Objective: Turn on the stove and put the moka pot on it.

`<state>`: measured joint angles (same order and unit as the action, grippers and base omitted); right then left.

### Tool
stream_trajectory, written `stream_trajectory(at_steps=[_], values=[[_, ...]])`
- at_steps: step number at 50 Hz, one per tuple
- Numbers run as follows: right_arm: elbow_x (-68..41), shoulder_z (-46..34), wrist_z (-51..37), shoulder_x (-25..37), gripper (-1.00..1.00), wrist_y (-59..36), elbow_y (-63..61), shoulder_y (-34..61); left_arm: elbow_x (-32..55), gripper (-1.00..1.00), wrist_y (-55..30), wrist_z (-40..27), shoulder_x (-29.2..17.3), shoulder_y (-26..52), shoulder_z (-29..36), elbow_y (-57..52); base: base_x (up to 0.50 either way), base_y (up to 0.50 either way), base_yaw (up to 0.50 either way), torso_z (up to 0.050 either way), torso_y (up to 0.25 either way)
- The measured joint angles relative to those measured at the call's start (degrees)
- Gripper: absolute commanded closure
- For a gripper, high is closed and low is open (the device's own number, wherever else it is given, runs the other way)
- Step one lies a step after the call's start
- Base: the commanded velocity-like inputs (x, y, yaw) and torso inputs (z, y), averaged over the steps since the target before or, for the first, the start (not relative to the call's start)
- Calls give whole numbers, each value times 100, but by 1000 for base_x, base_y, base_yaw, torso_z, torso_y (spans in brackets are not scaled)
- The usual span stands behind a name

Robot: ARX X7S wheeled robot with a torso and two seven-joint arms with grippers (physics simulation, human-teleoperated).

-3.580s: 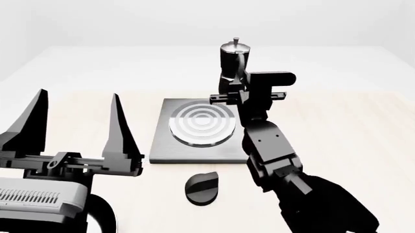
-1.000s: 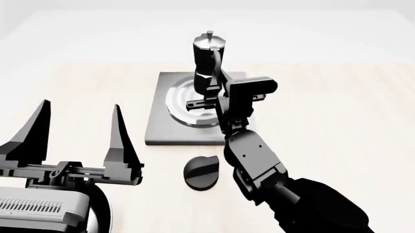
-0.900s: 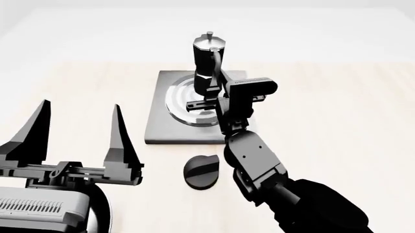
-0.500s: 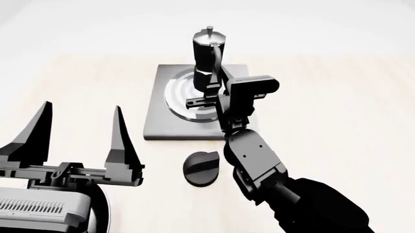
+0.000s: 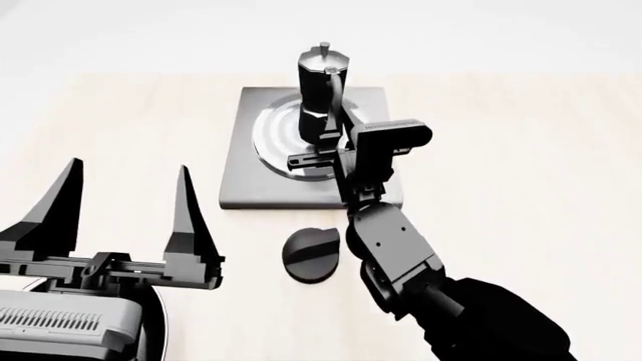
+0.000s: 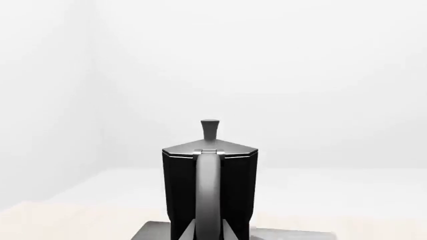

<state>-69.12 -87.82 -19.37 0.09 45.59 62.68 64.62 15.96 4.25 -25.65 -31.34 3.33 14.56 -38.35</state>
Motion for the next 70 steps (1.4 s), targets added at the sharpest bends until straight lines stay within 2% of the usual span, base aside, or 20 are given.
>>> stream_trajectory(at_steps=[49, 50, 70], values=[[210, 158, 56, 16, 100, -45, -19, -10, 39, -100, 124, 5, 22, 24, 55, 43, 0, 0, 0, 0, -27], [212, 165, 58, 17, -100, -54, -18, -5, 39, -100, 125, 6, 24, 28, 59, 45, 0, 0, 2, 0, 0], [4, 88, 122, -5, -100, -151, 34, -18, 60, -100, 148, 14, 37, 79, 90, 71, 0, 0, 0, 0, 0]])
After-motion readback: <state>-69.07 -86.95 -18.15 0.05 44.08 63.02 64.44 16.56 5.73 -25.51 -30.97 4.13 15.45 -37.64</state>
